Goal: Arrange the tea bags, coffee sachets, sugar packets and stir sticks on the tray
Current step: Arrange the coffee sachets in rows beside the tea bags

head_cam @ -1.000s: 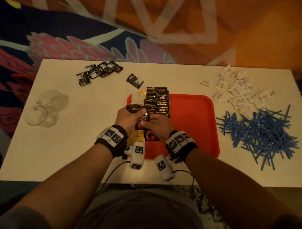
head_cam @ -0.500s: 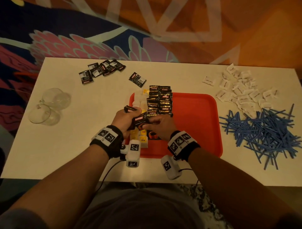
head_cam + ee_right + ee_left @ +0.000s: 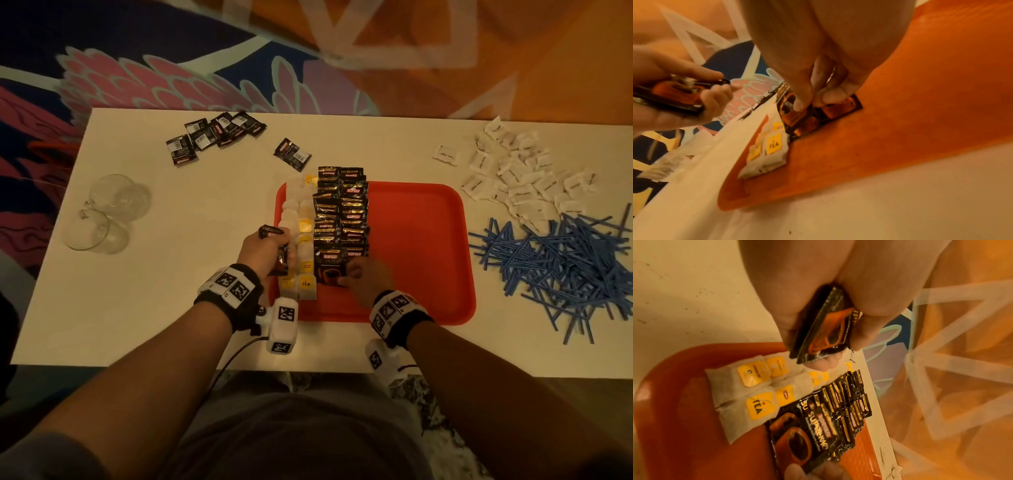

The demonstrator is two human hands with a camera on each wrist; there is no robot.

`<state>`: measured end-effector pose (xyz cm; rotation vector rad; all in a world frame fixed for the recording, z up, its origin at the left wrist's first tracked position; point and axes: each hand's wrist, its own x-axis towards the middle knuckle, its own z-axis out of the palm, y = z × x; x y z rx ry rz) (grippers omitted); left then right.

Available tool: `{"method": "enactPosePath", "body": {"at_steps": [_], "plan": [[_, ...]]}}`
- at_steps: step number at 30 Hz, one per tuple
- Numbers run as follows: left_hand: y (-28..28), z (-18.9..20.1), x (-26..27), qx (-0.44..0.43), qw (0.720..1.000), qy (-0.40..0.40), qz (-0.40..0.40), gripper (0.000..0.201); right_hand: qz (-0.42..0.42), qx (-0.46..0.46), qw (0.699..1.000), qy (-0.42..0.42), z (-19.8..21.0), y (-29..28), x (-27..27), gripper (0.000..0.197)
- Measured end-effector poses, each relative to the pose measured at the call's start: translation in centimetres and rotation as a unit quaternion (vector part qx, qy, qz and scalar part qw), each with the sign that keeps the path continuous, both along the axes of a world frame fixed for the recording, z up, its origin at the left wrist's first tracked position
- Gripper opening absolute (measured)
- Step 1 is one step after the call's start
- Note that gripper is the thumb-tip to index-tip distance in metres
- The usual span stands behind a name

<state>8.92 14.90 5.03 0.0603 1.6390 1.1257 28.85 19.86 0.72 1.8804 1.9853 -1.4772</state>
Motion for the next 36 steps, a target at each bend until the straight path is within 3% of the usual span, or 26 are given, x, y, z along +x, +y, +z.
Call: {"method": "enactPosePath", "body": {"at_steps": [7,17,30,36], "plan": [[-2.0,-0.8,-1.0,-0.012,1.0,-0.013,-0.015,0.007,-0.02,-0.001,0.999,-0.033,-1.2,-0.5,-0.1,0.021],[-3.3,-1.2,-1.6,-0.027,0.999,0.014,-0.017,0.011,-0.067,-0.004,0.998,-0.018,-2.0,-1.1,-1.0,0.021],[-2.8,-0.6,-1.5,-0.032,0.999,0.004,-0.014,0.019,-0.061,0.039,0.997,-0.024,0.0,-1.6,-0.4,0.015],[-2.2,0.0,-1.3,0.024,0.997,0.06,-0.044,0.019,-0.056,0.026,0.995,0.073,3.2,-1.9,-2.7,0.018]]}}
